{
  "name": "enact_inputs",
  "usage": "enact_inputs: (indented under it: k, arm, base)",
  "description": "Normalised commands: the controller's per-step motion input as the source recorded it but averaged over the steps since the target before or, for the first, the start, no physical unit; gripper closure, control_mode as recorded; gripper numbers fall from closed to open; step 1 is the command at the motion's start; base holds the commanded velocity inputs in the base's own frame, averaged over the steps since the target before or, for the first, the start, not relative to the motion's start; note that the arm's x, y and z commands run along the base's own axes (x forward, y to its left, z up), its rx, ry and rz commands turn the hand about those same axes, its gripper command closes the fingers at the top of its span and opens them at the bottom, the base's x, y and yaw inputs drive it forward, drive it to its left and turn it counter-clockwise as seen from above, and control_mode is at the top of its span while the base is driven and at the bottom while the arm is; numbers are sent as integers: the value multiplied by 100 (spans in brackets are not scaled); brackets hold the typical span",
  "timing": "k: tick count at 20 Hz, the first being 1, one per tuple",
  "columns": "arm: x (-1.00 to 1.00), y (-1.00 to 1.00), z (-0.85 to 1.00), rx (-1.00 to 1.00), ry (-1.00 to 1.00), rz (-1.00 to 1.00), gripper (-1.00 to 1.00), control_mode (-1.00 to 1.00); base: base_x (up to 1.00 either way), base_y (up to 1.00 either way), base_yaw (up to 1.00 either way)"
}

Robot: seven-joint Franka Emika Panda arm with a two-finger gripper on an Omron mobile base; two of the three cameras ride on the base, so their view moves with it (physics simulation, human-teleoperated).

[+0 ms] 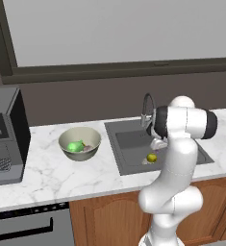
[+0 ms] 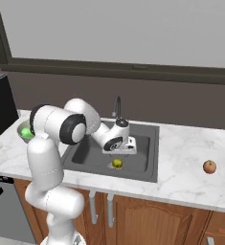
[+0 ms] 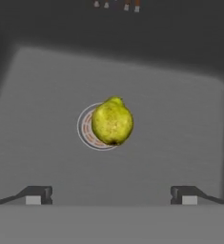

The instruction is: There is a mixed pile of frozen fruits and vegetables on the counter. Locate all the frozen vegetables and place the items in a bowl on the counter. Take all the frozen fruits and defrost them in a running sink.

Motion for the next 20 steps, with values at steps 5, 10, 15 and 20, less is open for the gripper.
enact_inputs:
  k: [5,10,15,20]
  arm:
    - [-17,-31,61,2,0,0,-100,-100]
    - [-12,-23,80,0,0,0,-100,-100]
    - [-21,-31,68,0,-2,2,-100,-100]
    - [-36,-33,65,-3,-13,4,-100,-100]
  base:
    - [0,0,0]
    - [0,0,0]
    - [0,0,0]
    - [0,0,0]
